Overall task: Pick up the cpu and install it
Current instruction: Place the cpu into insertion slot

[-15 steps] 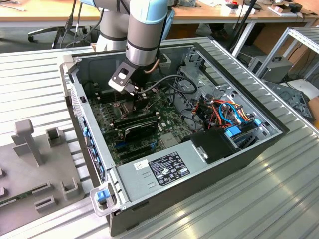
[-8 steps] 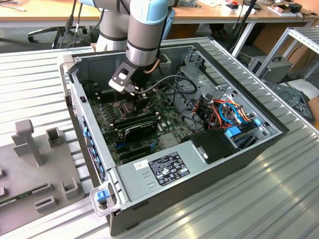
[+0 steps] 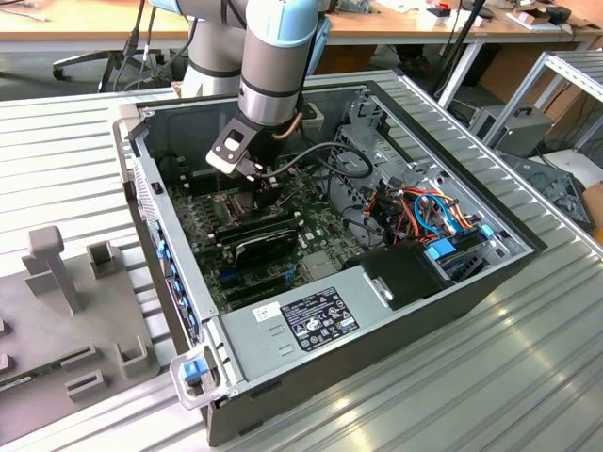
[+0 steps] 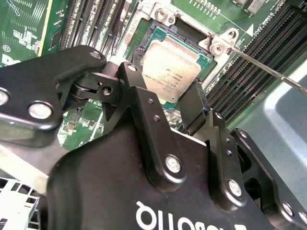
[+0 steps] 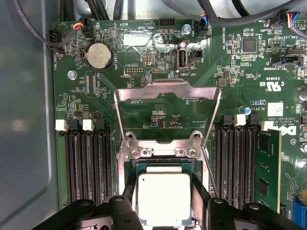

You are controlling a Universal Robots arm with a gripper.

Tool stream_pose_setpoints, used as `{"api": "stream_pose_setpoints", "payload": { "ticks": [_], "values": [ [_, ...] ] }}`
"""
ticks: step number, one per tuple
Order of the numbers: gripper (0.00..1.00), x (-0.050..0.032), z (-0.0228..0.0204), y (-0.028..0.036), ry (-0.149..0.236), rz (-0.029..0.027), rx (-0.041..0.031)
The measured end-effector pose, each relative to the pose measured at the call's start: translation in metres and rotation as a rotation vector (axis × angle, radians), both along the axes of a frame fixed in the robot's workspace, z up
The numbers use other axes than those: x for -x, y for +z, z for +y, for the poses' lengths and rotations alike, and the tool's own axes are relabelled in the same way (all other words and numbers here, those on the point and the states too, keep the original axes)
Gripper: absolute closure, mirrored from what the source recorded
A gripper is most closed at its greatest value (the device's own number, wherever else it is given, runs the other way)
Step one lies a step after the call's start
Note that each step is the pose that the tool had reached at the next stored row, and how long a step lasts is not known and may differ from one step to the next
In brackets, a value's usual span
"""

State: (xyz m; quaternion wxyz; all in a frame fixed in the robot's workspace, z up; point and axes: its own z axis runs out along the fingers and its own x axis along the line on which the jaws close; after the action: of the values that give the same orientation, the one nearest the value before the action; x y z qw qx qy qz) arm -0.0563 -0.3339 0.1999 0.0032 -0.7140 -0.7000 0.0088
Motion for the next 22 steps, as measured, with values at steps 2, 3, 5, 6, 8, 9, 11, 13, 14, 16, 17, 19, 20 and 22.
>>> {"api": "stream_pose_setpoints", "payload": {
  "ticks": [2,3,5,6,8,9,11,13,14,16,17,19,20,22],
  "values": [
    [0.45,0.0,0.0,-0.0001,0.0,0.0,0.0],
    [0.45,0.0,0.0,-0.0001,0.0,-0.0001,0.0],
    [0.45,0.0,0.0,-0.0002,0.0,-0.0001,0.0001],
    [0.45,0.0,0.0,-0.0002,0.0,0.0,0.0],
    [0.45,0.0,0.0,-0.0003,0.0,0.0,0.0],
    [0.45,0.0,0.0,-0.0009,0.0,-0.0002,-0.0002],
    [0.45,0.0,0.0,-0.0011,0.0,0.0,0.0],
    [0.45,0.0,0.0,-0.0013,0.0,0.0001,0.0002],
    [0.45,0.0,0.0,-0.0014,0.0,0.0,0.0001],
    [0.45,0.0,0.0,-0.0015,0.0,0.0,0.0001],
    [0.45,-0.0002,0.0,-0.0017,0.0,0.0001,0.0],
    [0.45,-0.0003,0.0,-0.0018,0.0,0.0,0.0001],
    [0.45,-0.0003,0.0,-0.0021,0.0,-0.0001,0.0001],
    [0.45,-0.0003,0.0,-0.0029,0.001,0.0001,0.0003]
  ]
}}
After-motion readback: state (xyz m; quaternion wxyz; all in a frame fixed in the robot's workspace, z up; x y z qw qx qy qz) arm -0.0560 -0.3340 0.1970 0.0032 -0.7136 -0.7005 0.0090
